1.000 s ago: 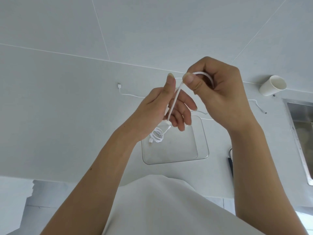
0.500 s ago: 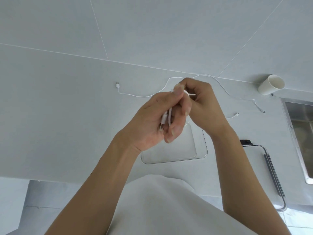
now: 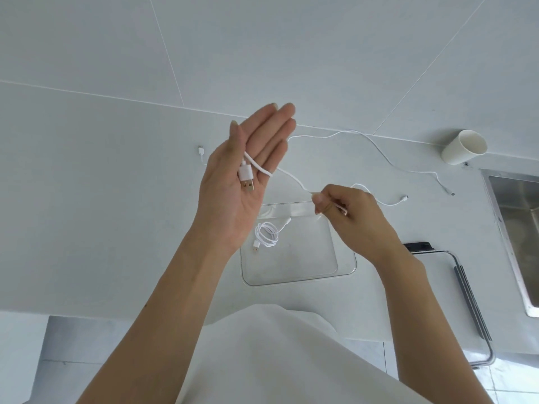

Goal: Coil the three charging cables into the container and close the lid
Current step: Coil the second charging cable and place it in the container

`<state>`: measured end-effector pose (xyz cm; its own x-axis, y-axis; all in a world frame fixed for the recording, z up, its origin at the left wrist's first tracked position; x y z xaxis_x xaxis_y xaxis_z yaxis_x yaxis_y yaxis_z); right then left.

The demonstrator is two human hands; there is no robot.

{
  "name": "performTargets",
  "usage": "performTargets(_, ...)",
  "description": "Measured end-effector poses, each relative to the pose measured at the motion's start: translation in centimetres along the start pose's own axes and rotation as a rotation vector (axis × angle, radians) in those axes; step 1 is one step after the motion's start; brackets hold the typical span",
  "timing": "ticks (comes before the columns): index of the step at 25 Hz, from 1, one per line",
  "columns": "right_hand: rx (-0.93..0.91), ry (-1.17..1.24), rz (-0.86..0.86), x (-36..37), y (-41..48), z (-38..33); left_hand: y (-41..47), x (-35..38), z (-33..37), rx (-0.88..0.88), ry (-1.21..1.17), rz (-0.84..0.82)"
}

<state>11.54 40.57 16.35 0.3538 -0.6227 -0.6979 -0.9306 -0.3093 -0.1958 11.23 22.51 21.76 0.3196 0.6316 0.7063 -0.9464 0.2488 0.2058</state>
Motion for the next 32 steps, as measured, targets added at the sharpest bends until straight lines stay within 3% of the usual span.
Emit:
performTargets(3, -0.002, 0.0, 0.106, -1.5, -0.2, 0.7, -0.2, -1.0, -0.5, 0.031, 0.019, 0.124)
performTargets(8, -0.179, 0.026, 0.291, -4.2, -0.9, -2.0, -0.2, -2.5, -1.9, 0.046, 0.122, 0.327)
performTargets(12, -0.249, 0.01, 0.21, -4.1, -1.8, -4.5, 0.0, -3.0, -2.2, 0.045, 0.128, 0.383)
performTargets(16, -0.231, -0.145, 0.099, -3.8, -2.6, -6.2, -0.2, -4.3, -2.5, 0.0, -0.089, 0.5)
performTargets(19, -0.268, -0.166, 0.009, -3.2, -3.1, -7.8, -0.4, -4.3, -2.8, -0.031, -0.112, 0.5)
performTargets(22, -0.331, -0.15, 0.006, -3.3, -3.3, -9.5, -0.4, -3.2, -4.0, -0.145, 0.038, 0.4)
performTargets(27, -0.375, -0.106, 0.08, -4.9, -2.7, -10.8, -0.8, 0.1, -5.6, -0.389, 0.454, -0.038)
performTargets(32, -0.333, 0.007, 0.113, -6.7, -2.0, -9.9, -1.6, 2.3, -6.0, -0.506, 0.438, -0.266)
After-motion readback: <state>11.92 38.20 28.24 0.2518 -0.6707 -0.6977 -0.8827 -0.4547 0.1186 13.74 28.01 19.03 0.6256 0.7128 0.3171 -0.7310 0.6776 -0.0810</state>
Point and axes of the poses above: each hand's wrist, its own y-axis towards the middle knuckle, its own x-axis out of the palm, z = x × y, the point moved 7 cm from there along y, towards the middle knuckle, and after that the axes turned 9 degrees about -z, right-handed, at the moved point
